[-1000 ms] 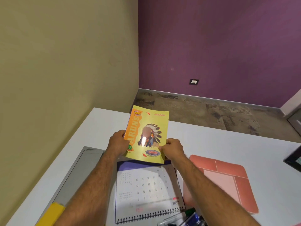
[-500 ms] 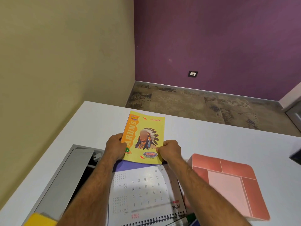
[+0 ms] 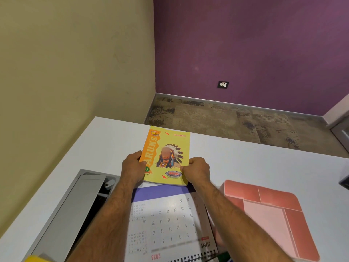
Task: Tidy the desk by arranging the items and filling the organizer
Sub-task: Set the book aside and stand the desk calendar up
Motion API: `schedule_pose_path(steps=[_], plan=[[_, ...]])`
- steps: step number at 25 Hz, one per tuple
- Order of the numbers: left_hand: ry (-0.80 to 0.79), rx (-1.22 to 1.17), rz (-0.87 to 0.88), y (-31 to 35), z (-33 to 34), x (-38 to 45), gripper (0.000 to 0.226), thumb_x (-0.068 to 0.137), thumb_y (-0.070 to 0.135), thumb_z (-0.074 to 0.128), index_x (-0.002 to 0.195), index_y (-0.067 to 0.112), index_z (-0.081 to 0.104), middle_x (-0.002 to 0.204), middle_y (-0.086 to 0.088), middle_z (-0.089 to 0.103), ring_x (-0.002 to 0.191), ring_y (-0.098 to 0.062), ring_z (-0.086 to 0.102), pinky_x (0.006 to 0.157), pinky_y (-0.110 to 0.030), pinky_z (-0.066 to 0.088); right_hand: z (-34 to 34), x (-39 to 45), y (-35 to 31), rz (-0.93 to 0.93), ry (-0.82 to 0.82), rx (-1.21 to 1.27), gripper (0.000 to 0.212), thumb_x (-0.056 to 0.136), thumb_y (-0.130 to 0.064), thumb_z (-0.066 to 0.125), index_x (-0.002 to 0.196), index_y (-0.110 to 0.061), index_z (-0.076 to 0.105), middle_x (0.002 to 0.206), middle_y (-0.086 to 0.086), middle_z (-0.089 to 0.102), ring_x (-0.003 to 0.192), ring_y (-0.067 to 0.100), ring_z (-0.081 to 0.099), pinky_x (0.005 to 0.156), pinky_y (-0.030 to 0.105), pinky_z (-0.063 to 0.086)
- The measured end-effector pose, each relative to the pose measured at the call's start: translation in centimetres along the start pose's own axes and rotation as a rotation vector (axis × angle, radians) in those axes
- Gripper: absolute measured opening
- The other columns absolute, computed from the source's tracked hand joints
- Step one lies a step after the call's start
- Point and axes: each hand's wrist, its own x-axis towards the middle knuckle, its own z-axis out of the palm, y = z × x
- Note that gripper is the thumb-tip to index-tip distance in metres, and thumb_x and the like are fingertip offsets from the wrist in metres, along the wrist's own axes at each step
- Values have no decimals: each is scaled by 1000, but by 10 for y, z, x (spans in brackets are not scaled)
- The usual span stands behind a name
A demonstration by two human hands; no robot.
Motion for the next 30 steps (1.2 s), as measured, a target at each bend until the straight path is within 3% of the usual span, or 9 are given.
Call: schedule_pose_path(steps=[3,6,12,15,18,22,30], plan=[[67,-95,-9,2,6,2,30,96,12,59,125,15,61,120,-7,68,96,-22,67,72,-28,54,0,6,0,-7,8,-25,20,82,-32,74,82,-16,60,100,6,73,79,18,63,73,33,57],[155,-113,-40,2,12,-1,38,94,15,63,131,13,57,126,-8,65,106,-26,65,87,-40,54,-1,8,2,-23,21,-49,21,83,-32,74,86,-14,61,103,7,72,78,16,59,70,30,52],[113,-82,-59,-4,14,-1,39,95,20,61,133,20,51,130,-10,61,116,-29,57,92,-43,50,-1,3,1,-51,31,-78,30,86,-39,68,96,-13,57,106,5,69,81,13,56,70,28,49],[97,-84,-56,-5,7,-7,47,94,26,63,137,21,46,137,-9,57,121,-30,55,97,-46,51,-4,-7,0,-28,99,-17,48,85,-48,64,118,-14,57,120,4,64,100,19,59,83,37,52],[155,-88,-70,-2,-4,-23,48,93,33,63,137,24,46,135,-8,57,119,-28,54,92,-44,51,-10,-29,-1,10,161,97,57,84,-51,63,129,-18,50,132,5,53,121,27,48,96,45,45],[209,-123,-71,-1,-18,-56,51,89,41,66,133,22,49,132,-6,59,119,-29,52,93,-51,51,-13,-76,17,-6,84,219,71,83,-49,67,139,-15,40,143,10,42,127,28,46,103,42,43],[106,-42,-301,-4,-30,-143,77,79,46,74,137,8,43,137,-16,47,125,-37,43,98,-45,40,-15,-161,57,51,-115,2,94,75,-54,66,146,-9,24,147,11,35,135,30,34,111,44,33]])
